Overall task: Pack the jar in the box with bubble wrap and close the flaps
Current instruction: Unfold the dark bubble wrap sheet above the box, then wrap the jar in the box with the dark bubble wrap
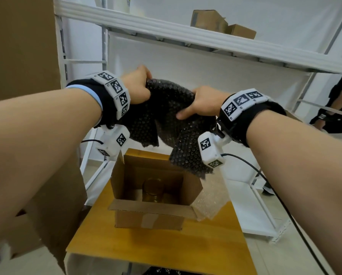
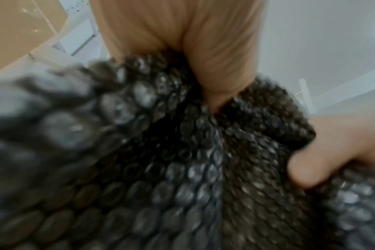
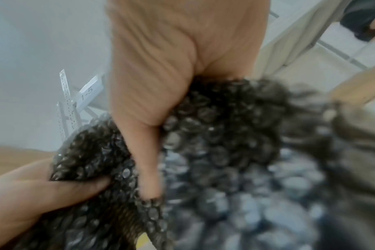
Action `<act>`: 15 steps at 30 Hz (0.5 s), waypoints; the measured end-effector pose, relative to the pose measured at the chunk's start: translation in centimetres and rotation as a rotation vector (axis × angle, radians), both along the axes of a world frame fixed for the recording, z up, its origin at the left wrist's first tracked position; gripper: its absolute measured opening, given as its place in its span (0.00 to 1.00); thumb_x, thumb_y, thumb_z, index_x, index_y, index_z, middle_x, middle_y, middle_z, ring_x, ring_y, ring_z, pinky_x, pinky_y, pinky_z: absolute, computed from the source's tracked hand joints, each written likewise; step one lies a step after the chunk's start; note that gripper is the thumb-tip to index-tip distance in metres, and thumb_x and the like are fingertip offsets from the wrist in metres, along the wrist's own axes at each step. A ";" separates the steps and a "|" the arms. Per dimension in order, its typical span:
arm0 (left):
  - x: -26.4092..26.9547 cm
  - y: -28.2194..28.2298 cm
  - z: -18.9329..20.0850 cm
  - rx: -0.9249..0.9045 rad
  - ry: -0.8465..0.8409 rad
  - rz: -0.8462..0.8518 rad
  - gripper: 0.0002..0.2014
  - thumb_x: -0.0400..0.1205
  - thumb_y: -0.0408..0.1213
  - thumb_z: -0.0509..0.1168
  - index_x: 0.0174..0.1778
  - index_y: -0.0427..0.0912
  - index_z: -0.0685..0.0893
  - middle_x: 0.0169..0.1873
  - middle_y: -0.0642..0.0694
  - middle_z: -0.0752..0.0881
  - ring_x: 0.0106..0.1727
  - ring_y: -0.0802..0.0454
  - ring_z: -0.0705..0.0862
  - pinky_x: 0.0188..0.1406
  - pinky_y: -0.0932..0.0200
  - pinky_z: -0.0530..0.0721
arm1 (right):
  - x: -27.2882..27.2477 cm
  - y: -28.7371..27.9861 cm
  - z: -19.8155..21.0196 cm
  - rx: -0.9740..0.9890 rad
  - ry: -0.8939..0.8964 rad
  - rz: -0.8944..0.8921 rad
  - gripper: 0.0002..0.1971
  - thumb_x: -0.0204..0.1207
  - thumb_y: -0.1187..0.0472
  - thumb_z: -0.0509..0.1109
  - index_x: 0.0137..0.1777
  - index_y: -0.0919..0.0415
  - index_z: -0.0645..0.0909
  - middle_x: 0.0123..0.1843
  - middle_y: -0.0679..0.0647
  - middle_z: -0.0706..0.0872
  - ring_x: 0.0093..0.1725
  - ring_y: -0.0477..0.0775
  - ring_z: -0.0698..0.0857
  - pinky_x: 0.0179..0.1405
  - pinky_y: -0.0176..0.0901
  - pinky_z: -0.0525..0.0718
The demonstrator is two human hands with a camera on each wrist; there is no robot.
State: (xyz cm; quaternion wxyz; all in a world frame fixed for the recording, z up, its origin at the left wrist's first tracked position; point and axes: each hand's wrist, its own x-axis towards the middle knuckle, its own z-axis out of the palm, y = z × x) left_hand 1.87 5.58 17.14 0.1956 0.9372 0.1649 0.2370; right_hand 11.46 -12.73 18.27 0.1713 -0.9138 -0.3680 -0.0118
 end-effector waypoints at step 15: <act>0.1 -0.6 -2.8 -0.119 0.068 0.030 0.15 0.72 0.34 0.68 0.54 0.36 0.85 0.46 0.35 0.87 0.46 0.37 0.86 0.49 0.46 0.85 | 0.4 1.6 -3.2 0.262 0.214 0.089 0.22 0.64 0.55 0.85 0.58 0.58 0.87 0.51 0.52 0.92 0.49 0.50 0.90 0.53 0.43 0.87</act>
